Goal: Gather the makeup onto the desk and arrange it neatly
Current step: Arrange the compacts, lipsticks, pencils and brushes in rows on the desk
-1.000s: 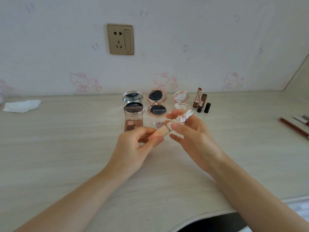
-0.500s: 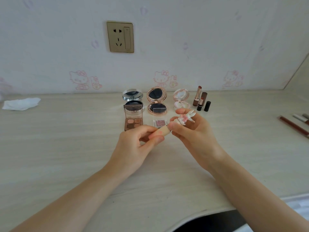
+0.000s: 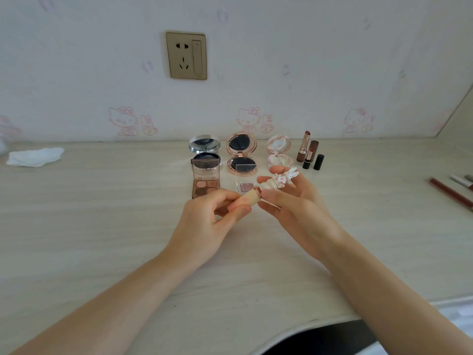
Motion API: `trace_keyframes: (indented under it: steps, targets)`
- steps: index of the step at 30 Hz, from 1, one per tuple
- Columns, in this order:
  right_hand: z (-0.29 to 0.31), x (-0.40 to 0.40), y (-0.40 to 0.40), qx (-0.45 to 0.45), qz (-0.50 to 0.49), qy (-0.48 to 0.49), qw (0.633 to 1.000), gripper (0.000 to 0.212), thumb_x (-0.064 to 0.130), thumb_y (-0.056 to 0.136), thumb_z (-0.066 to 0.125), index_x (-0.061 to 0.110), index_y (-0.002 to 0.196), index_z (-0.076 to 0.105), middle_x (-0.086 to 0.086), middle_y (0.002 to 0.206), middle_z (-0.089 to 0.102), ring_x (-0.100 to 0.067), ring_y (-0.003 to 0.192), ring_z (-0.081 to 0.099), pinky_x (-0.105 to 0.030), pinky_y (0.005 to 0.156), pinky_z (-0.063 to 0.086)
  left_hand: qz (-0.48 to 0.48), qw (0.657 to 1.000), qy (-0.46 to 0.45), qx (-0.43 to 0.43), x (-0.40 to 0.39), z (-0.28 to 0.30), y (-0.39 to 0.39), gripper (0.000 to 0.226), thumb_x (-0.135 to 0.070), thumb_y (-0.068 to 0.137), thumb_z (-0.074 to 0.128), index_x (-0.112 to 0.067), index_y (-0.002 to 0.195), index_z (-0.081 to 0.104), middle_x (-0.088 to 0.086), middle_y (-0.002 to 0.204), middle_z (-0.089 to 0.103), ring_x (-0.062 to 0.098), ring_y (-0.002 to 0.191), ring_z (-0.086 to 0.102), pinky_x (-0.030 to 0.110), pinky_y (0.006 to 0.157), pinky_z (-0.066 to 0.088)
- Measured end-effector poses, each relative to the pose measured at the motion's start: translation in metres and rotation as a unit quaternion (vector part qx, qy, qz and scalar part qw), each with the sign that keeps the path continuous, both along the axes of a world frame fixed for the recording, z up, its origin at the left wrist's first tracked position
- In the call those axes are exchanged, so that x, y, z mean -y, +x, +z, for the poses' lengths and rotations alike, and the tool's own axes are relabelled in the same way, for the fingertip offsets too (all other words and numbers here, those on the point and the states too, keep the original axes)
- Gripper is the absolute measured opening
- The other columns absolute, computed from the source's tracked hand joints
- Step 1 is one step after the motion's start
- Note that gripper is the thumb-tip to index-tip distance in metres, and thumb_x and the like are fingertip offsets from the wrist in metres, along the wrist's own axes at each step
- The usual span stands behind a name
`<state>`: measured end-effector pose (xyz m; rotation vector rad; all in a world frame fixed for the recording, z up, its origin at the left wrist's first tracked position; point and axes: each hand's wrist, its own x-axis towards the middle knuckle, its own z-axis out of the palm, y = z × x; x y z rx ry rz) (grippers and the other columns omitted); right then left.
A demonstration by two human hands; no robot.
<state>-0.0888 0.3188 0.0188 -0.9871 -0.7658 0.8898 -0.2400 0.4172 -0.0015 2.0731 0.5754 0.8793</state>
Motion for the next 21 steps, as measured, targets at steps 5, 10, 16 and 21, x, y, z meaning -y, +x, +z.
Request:
trace_keyframes:
  steps: [5,10,16,21]
  targets:
    - [-0.0025,-0.0011,0.0005,0.044,-0.054,-0.054,0.996,0.037,0.016,0.076,0.076,0.016,0.106,0.054,0.003,0.081,0.071,-0.013,0.083,0.066,-0.032,0.081,0.049,-0.002,1.000,0.007,-0.005,0.0005,-0.0007,-0.0002,0.014,-0.034,0.083,0.070,-0.026,0.094,0.071,-0.013,0.082,0.070,0.007,0.082,0.067,0.036,0.077,0.053]
    - [-0.0015,0.0003,0.0026,0.003,-0.019,-0.013,1.000,0.044,-0.005,0.079,0.068,0.013,0.115,0.052,-0.005,0.090,0.071,-0.018,0.087,0.069,-0.026,0.075,0.054,0.002,1.000,-0.002,-0.005,-0.0006,-0.0010,-0.0004,0.014,-0.033,0.083,0.071,-0.026,0.095,0.072,-0.014,0.080,0.070,0.008,0.081,0.066,0.035,0.076,0.053]
    - [-0.0025,-0.0012,0.0001,0.053,-0.059,-0.034,0.996,0.034,0.004,0.080,0.072,0.014,0.108,0.054,0.004,0.079,0.072,-0.012,0.083,0.068,-0.030,0.080,0.050,-0.007,1.000,0.000,-0.003,0.0005,-0.0020,0.0003,0.013,-0.035,0.084,0.069,-0.027,0.095,0.070,-0.013,0.084,0.071,0.009,0.083,0.067,0.039,0.077,0.054]
    - [0.0002,0.0001,0.0006,-0.008,-0.037,0.012,0.999,0.046,-0.010,0.080,0.064,0.008,0.121,0.053,-0.009,0.102,0.070,-0.020,0.092,0.068,-0.027,0.082,0.054,-0.006,1.000,-0.016,0.001,-0.0005,-0.0009,-0.0009,0.015,-0.037,0.086,0.065,-0.028,0.097,0.070,-0.013,0.087,0.072,0.007,0.082,0.067,0.038,0.077,0.054]
